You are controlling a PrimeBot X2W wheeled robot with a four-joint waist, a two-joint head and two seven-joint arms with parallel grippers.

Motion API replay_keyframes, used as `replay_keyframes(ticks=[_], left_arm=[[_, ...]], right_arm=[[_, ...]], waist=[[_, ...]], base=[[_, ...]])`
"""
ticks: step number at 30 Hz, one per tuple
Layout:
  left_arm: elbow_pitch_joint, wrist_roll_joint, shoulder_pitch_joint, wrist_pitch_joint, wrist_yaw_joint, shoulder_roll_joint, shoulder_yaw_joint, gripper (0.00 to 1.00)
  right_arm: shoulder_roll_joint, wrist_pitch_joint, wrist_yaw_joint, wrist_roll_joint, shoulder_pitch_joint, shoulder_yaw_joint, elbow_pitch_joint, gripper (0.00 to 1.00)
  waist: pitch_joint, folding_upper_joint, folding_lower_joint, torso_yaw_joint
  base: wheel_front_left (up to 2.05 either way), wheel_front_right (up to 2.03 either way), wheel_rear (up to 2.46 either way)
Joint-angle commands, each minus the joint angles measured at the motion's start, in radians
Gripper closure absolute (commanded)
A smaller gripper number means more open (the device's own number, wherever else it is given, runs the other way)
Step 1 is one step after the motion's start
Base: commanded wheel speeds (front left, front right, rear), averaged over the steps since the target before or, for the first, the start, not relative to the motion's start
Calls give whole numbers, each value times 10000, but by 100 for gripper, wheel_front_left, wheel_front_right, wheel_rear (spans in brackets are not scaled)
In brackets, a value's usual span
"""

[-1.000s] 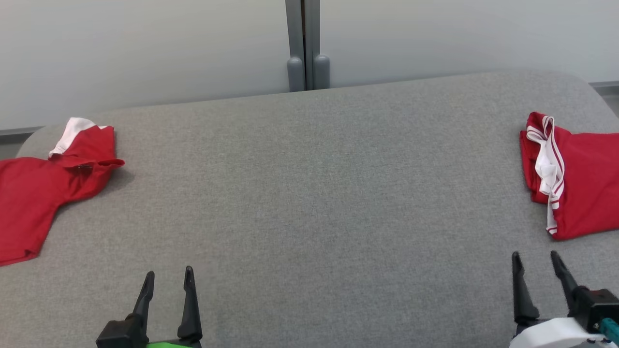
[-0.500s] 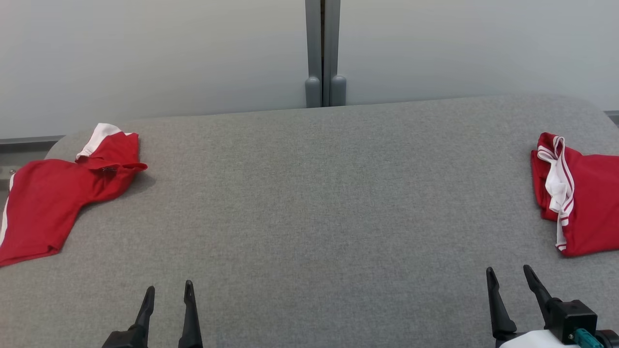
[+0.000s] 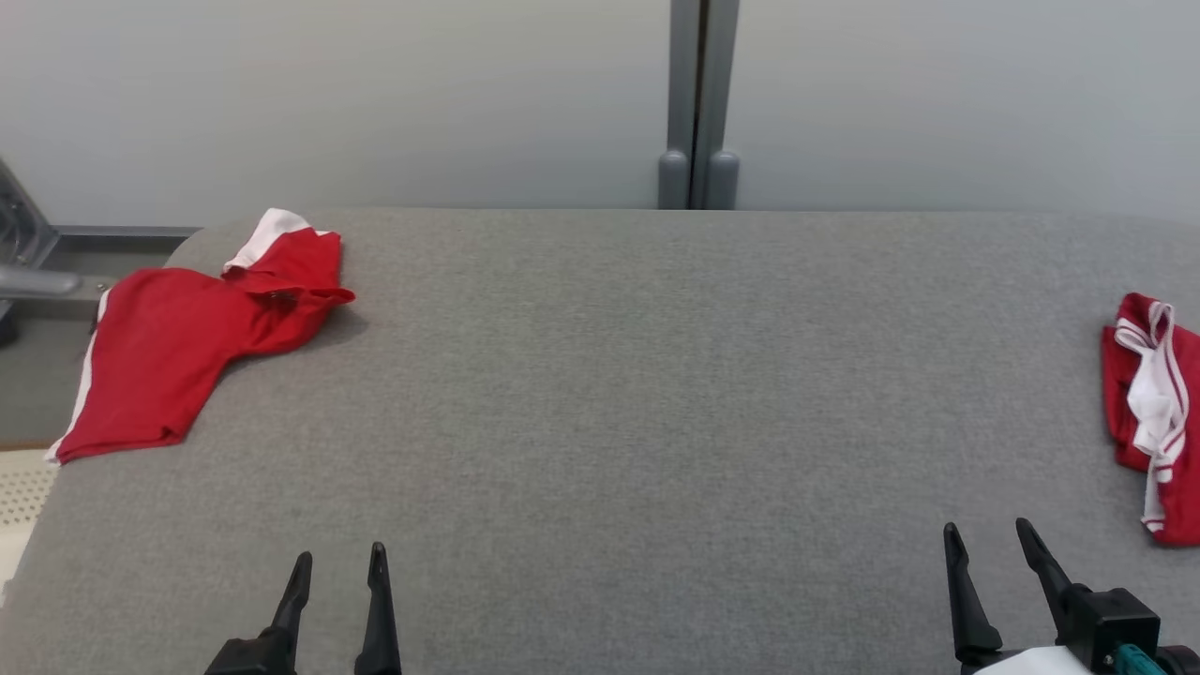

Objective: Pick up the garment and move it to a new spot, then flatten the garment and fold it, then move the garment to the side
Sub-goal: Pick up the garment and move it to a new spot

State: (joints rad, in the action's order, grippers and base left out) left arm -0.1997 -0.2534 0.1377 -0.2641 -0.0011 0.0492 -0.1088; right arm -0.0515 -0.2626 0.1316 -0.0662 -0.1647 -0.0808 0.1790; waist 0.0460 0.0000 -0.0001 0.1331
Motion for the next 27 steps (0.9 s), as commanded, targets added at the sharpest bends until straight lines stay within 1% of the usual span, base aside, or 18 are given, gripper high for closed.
replay_keyframes(ticks=[1, 3, 7, 9, 12, 17, 20, 22, 24, 27], left_arm=[[7, 25, 39, 0, 7, 30, 113, 0], [-13, 73, 208, 0, 3, 28, 225, 0], [49, 36, 499, 0, 25, 26, 526, 0], [89, 20, 646, 0, 23, 26, 629, 0], [148, -12, 728, 0, -21, 25, 701, 0], [236, -123, 479, 0, -56, 25, 715, 0], [113, -83, -25, 0, -254, 23, 506, 0], [-201, -100, -637, 0, -438, 19, 275, 0], [-822, -240, -1518, 43, -661, 19, -100, 0], [-1730, -366, -3503, 497, -962, 23, -520, 0]], right_arm=[[5, -27, -19, -89, -41, 152, -43, 0], [7, -27, -19, -226, 75, 298, -55, 0], [4, -27, -19, -308, 308, 707, 8, 0], [3, -27, -19, -336, 355, 833, 42, 0], [-2, -27, -19, -346, 436, 920, 76, 0], [-8, -27, -19, -352, 416, 1020, 96, 0], [-6, -27, -19, -202, 528, 991, 41, 0], [-183, -27, -17, -35, 857, 1110, -48, 0], [-511, -27, -19, 30, 1300, 1192, -173, 0], [-1075, -27, -19, 74, 2140, 1291, -356, 0]], waist=[[51, 0, 1, 1007], [68, 0, 1, 1563], [95, 0, 1, 2284], [106, 0, 1, 2474], [55, 0, 1, 2560], [-220, 0, 1, 2241], [-708, 0, 1, 1948], [-1370, 0, 1, 1698], [-2201, 0, 1, 1465], [-3577, 0, 1, 1176]], base=[[0, 0, 0], [0, 0, 0], [0, 0, 0], [0, 0, 0], [0, 0, 0], [0, 0, 0], [0, 0, 0], [0, 0, 0], [0, 0, 0], [0, 0, 0]])
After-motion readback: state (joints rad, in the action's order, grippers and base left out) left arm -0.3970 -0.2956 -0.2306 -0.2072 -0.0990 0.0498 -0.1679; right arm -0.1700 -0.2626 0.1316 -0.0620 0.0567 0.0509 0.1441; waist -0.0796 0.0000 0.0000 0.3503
